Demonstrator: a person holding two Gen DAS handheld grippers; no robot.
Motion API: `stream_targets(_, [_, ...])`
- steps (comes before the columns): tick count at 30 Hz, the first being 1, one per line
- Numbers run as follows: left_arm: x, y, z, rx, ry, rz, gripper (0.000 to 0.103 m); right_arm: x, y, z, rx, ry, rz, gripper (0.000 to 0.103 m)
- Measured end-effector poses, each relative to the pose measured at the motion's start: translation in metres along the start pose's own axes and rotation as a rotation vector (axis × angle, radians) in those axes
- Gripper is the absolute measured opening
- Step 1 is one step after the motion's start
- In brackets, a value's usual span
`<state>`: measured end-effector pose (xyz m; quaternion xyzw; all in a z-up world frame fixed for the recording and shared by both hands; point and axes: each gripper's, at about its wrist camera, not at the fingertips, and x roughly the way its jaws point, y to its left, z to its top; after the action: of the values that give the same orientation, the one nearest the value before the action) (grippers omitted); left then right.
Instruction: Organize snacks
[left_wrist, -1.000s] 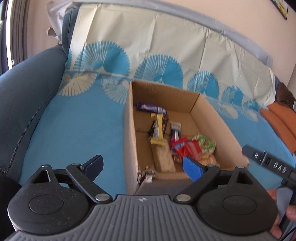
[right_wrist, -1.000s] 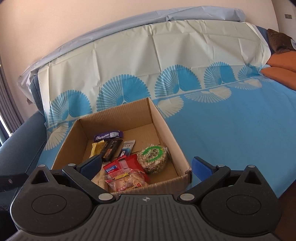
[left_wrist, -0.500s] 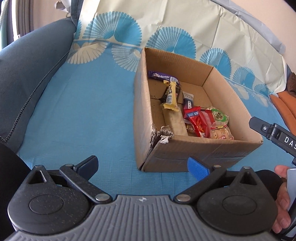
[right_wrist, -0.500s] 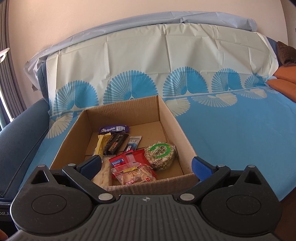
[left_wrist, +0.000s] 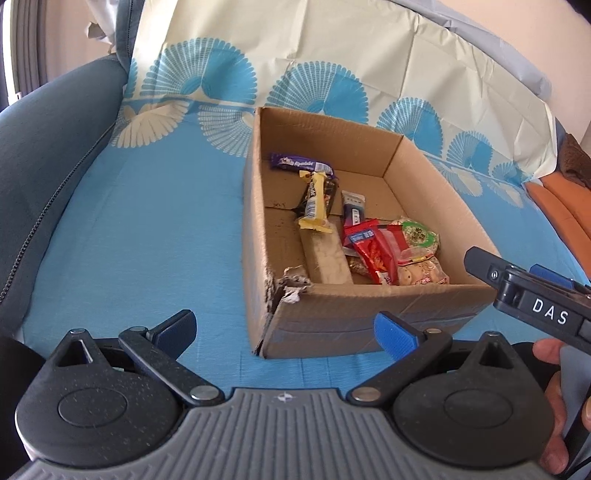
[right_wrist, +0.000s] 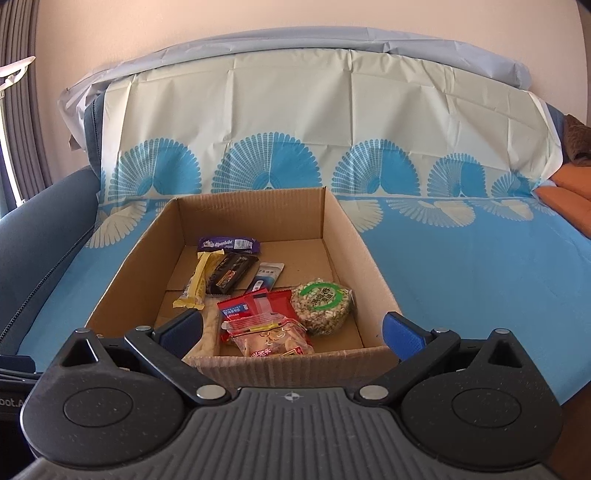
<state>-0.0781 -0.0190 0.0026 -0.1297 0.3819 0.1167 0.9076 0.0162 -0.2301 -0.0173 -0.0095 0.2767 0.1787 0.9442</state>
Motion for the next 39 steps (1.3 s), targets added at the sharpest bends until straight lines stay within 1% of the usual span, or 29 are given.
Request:
stream_targets(16, [0.0036,0.0005,0.0015,-0.014,0.001,0.019,0.102,0.0011,0.0014,0.0008,0.003,-0.009,0.023,0.102])
stream_targets(22, [0.0054,-0.0008,0.0006,-0.008,0.009,0.020,0.102,-0.0003,-0.0021,0.0003,0.018,-0.014,0.024,0.102])
stream_targets(39, [0.0041,-0.0068,-0.0007,0.014,0.000,0.022,0.102,-0.0009,-0.0021,-0.0001,0.019,-0.016,0.026,0.102])
